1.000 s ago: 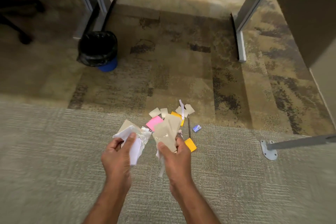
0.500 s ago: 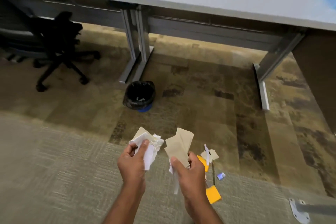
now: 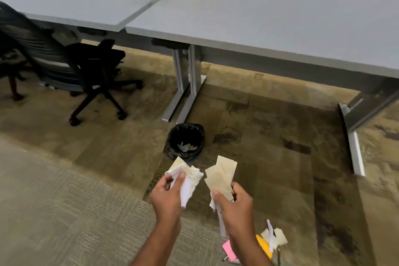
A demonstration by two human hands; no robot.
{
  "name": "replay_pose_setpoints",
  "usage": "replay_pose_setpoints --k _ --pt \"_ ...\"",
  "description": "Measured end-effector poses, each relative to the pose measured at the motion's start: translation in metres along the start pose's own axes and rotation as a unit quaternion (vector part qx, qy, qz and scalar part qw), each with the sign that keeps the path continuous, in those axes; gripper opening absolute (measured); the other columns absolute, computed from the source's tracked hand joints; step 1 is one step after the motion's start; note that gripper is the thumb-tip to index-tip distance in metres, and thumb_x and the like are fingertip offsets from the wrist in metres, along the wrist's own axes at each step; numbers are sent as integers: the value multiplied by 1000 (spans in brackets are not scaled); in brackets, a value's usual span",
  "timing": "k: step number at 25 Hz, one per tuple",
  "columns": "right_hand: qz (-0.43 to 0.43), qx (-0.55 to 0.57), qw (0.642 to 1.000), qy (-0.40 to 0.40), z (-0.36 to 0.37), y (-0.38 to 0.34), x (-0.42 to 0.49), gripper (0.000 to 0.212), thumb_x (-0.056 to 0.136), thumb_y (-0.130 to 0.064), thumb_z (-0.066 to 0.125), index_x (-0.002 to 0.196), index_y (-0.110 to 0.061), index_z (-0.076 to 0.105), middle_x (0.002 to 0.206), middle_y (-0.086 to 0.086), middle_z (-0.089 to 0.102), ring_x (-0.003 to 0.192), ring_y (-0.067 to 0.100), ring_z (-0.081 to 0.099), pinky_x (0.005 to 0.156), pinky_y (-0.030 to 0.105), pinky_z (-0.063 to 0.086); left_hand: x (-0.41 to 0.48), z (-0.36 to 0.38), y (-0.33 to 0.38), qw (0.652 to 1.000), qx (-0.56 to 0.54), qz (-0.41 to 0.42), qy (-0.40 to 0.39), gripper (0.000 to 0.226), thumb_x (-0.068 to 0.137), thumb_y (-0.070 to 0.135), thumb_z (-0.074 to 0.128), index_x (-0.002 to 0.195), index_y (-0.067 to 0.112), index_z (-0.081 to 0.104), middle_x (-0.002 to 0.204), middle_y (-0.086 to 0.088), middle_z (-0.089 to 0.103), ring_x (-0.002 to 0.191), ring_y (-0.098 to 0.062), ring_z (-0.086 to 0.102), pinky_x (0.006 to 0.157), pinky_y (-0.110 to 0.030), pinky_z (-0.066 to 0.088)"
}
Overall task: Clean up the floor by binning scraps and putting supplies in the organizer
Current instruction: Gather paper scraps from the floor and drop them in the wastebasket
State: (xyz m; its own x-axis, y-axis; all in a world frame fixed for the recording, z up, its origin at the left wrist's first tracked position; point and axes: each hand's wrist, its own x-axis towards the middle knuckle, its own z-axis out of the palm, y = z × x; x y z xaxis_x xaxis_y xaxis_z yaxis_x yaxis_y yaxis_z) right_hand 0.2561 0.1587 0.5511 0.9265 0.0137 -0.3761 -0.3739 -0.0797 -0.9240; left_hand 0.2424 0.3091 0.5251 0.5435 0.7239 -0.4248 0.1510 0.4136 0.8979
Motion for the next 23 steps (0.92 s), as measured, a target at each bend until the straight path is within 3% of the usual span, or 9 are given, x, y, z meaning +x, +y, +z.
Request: replay_pose_setpoints --k 5,7,11,15,19,23 --pt "14 10 1000 -11 62 11 101 18 84 -9 76 95 -22 71 87 -3 78 77 14 74 66 33 59 116 32 -13 1000 -25 -10 2 15 83 12 79 97 9 73 95 -6 79 87 -20 73 71 -32 60" --pt "14 16 1000 -9 90 24 141 20 83 -8 76 96 -22 71 89 -3 78 78 13 74 66 32 60 165 39 -22 1000 -15 -7 -8 12 84 12 78 94 10 72 92 -5 78 89 -22 73 77 -40 61" --pt "24 30 999 -4 144 61 216 23 82 -8 77 96 -25 69 90 -6 77 81 12 73 60 24 58 248 40 -50 1000 14 -4 -23 15 82 13 80 93 10 72 88 -8 78 83 -25 72 71 -53 59" --pt "32 48 998 -10 189 103 278 25 80 -9 79 98 -23 70 89 -6 78 81 10 74 57 18 54 310 34 -85 999 38 4 -38 13 82 12 79 93 19 76 84 -2 79 78 -21 75 66 -44 61" --pt "41 67 997 1 213 134 326 25 79 -4 79 99 -18 73 94 1 79 85 14 74 72 26 57 359 41 -114 998 53 5 -38 14 81 16 80 79 29 77 76 7 78 71 -13 72 66 -35 59" --pt "43 65 997 7 227 155 373 21 79 -3 78 86 -22 74 92 2 78 83 15 73 73 28 59 395 59 -134 999 32 0 -15 11 82 13 79 80 24 75 72 8 77 67 -8 70 61 -25 53"
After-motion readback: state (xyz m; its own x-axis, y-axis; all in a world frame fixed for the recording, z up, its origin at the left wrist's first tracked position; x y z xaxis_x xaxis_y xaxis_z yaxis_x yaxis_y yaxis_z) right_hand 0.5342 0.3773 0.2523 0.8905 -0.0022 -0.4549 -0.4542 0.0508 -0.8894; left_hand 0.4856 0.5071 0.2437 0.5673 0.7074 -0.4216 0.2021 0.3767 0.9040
